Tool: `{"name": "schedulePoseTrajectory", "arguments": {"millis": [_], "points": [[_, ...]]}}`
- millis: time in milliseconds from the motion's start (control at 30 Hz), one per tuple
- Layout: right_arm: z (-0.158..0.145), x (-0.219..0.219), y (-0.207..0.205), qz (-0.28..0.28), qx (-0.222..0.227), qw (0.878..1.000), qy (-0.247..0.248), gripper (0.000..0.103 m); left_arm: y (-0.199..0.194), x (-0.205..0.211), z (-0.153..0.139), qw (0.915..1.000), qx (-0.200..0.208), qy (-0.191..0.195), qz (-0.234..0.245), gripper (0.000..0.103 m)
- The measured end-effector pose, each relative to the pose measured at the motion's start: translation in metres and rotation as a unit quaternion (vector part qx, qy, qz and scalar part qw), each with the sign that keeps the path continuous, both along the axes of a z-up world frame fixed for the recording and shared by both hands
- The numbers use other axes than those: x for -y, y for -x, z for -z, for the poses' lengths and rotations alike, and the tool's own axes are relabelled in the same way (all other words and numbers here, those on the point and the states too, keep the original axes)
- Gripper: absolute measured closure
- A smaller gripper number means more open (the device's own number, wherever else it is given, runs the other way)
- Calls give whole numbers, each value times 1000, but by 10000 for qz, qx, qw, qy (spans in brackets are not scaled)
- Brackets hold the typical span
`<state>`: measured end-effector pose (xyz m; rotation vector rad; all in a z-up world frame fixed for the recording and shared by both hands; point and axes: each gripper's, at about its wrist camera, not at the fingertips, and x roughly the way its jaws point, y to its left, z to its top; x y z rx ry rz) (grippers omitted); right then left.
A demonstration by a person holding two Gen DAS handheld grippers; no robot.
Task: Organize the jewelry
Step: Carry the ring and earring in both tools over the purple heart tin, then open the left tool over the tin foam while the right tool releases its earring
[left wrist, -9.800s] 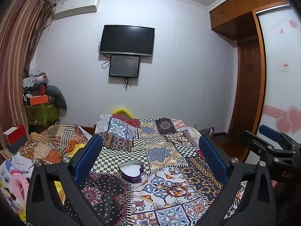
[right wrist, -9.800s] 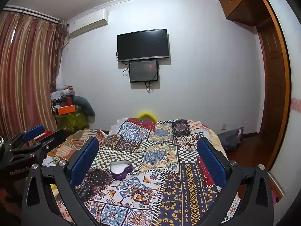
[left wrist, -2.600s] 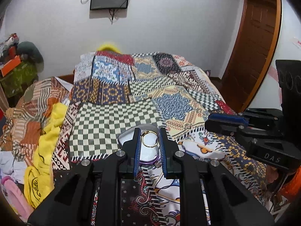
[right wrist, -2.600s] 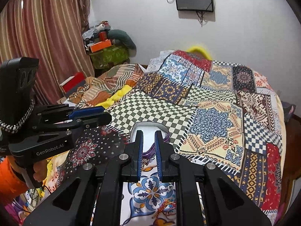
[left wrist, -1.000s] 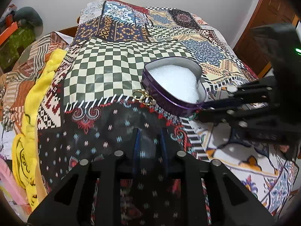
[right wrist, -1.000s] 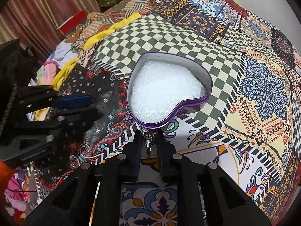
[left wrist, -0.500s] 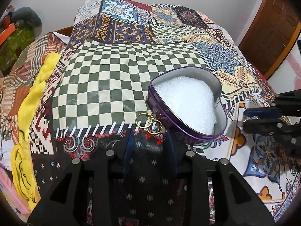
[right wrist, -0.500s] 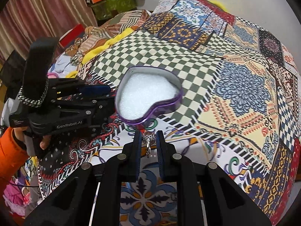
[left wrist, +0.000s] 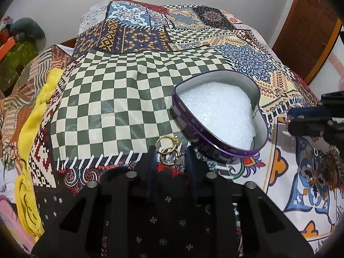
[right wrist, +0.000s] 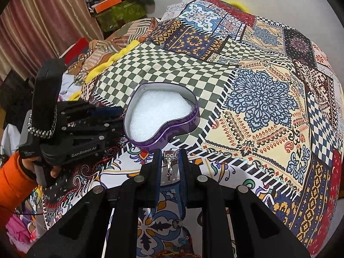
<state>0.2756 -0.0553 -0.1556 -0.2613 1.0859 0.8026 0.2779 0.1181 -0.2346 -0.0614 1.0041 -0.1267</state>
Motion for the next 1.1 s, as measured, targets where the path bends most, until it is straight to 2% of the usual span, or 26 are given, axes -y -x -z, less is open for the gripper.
{"name": "schedulePoseTrajectory", "arguments": {"millis": [300, 400, 500, 800, 1100], "points": [[-9, -3, -3, 43, 95, 9998, -141, 89, 17, -3, -5, 10000, 66, -17, -8, 84], [-13, -5, -5, 67, 129, 9997, -204, 89, 23, -3, -11, 9998, 150, -96, -39, 84], [-17, -8, -10, 110, 146, 9994, -291, 89, 25, -5, -23, 9996, 287, 7, -76, 84], [-24, -22, -35, 246, 131, 9989, -371, 89, 11, 1, -61, 9973, 652, 327, 36, 84], [-18, -42, -49, 163, -20, 9995, -267, 89, -10, 26, -55, 9976, 535, 234, 378, 84]]}}
